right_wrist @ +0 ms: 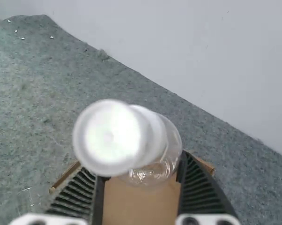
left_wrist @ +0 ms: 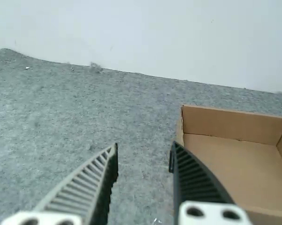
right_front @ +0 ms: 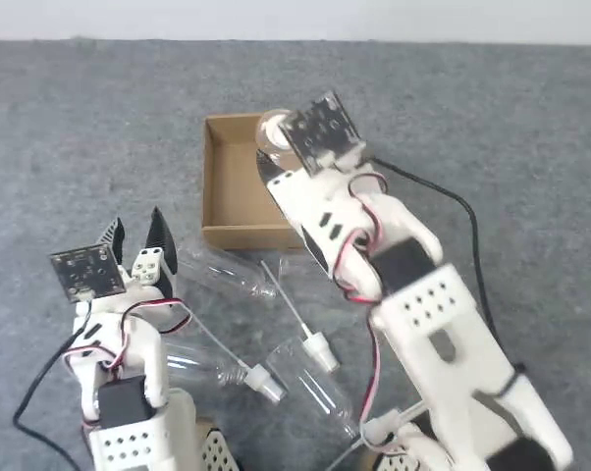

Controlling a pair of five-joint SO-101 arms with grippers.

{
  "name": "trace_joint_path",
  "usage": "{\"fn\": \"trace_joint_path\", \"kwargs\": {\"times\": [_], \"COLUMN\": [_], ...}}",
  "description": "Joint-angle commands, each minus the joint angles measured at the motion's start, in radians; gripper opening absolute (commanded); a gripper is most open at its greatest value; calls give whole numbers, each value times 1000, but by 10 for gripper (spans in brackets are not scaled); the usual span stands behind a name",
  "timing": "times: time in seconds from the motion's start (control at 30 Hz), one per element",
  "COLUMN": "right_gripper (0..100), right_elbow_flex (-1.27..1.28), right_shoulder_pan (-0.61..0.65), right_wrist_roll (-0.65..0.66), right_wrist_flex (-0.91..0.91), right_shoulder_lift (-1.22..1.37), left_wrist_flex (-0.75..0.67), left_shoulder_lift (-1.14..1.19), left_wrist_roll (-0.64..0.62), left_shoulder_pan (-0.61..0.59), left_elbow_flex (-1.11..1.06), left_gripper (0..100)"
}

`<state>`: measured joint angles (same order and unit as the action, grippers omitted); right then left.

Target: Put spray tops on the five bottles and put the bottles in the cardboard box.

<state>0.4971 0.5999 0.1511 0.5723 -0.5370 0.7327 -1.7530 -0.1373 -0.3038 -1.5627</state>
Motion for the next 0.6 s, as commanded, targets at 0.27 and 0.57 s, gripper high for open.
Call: {"fn": "trace_joint_path", "kwargs": {"times": [0.27, 0.57], "right_gripper": [69, 69], "right_elbow_flex": [-295, -423], "right_shoulder_pan": [-10, -10], "right_wrist_roll": [11, 11], "right_wrist_flex": [-8, -8], "right_shoulder_lift": [274, 433], "left_wrist_flex": [-37, -37], "left_shoulder_lift": [-15, -15], "left_wrist_roll": [-8, -8], "left_shoulder_pan": [-8, -8], "left_elbow_flex": [18, 18], "left_gripper": [166, 166]}}
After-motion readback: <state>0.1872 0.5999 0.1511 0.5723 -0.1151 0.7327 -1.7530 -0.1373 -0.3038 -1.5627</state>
